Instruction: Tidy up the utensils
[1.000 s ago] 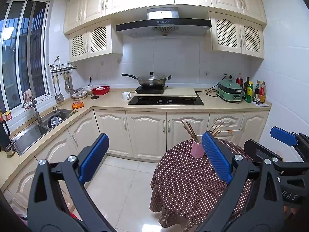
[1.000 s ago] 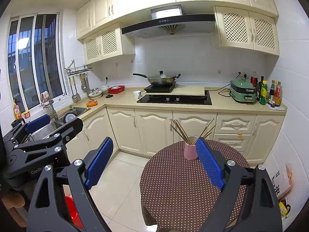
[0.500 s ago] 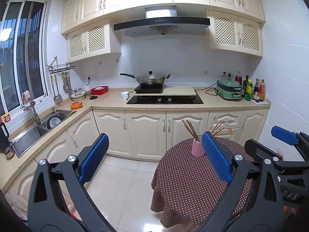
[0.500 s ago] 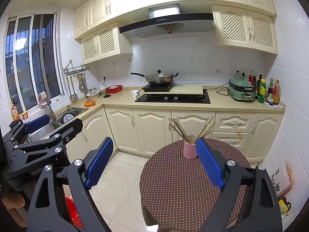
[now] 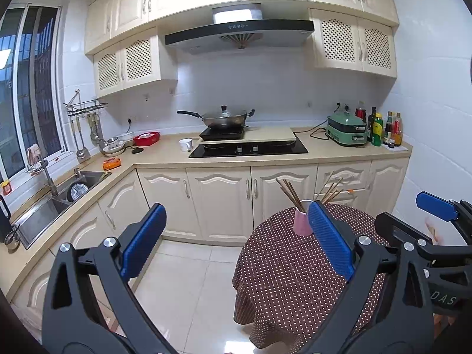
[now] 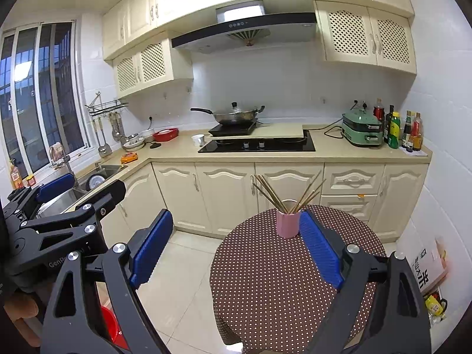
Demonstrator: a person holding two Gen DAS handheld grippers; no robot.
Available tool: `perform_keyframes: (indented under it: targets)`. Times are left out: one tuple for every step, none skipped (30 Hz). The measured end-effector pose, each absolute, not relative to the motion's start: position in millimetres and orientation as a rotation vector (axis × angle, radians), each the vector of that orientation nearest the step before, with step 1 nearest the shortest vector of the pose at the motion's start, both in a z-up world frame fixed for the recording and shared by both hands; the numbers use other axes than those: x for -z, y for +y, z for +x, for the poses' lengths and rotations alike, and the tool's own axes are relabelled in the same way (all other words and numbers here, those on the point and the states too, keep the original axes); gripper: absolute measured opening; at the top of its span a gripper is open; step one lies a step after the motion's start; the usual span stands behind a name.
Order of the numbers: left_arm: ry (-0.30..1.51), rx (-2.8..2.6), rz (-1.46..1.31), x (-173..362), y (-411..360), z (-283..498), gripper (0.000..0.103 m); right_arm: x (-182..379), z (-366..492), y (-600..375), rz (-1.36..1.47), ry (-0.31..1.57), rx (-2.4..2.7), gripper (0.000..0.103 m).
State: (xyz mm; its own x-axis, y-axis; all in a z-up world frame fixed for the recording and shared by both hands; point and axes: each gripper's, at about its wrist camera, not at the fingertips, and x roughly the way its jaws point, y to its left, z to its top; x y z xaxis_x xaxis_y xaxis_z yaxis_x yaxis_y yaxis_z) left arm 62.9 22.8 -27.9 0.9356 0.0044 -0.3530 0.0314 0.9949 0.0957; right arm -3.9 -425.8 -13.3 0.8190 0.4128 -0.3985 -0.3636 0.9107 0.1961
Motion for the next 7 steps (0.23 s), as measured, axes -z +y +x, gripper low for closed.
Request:
perform_keyframes:
  targets:
    - [0.363,0.017,0.104,30,21,66,0.095,15,-2,-426,0.113,0.454,-0.41,0.084]
    - [0.369,0.023,0.108,32,19,69,0.095,17,0,-427,0.115,0.458,-0.405,0.084]
    - [0.376,0.027,0.11,35,18,73,0.095,20,4,-428,0.118,0.467,-0.4,0.084]
    - [0.384,0.031,0.114,38,16,77,0.095,22,8,-429,0.122,0.477,-0.397,0.084]
    - [0.392,0.036,0.114,41,15,81,0.095,25,11,-429,0.125,0.486,-0.393,0.084]
    - [0.399,0.04,0.114,43,14,86,0.095,29,17,-430,0.13,0.498,-0.387,0.085]
    - [0.409,0.044,0.116,46,12,91,0.095,32,20,-430,0.132,0.507,-0.383,0.085]
